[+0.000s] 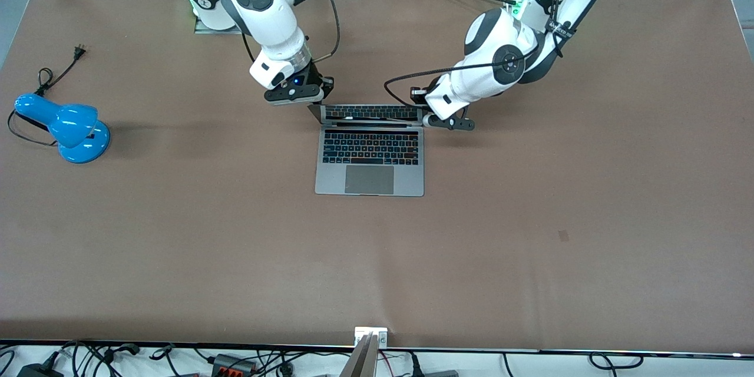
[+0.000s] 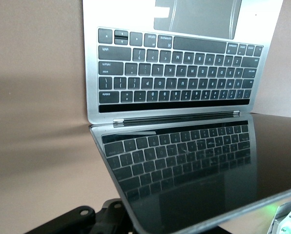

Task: Close laptop with both arms from behind
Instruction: 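Push the screen down toward the keyboard with both grippers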

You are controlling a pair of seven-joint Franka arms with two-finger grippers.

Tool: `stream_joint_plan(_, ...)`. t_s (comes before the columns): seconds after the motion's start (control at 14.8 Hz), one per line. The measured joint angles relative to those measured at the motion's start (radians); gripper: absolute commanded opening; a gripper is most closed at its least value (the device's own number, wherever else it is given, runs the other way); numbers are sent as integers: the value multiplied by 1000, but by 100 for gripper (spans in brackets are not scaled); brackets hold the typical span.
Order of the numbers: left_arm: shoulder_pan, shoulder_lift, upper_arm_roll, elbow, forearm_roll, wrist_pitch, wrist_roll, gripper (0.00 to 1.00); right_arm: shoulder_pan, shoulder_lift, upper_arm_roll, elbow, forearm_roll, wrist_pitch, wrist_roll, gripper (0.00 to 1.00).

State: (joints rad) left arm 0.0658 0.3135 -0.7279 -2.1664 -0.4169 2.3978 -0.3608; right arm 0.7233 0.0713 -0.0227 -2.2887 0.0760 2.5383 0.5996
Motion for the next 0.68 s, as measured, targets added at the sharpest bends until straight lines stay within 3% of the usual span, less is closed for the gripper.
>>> stream_joint_plan(0.41, 0, 75, 31, 55, 40, 1, 0, 0, -27, 86, -1, 20, -23, 125, 0, 0)
stream_joint_plan(0.68, -1, 144, 45, 99, 67, 3, 0, 0, -46, 152, -4, 80, -26, 137, 0, 0)
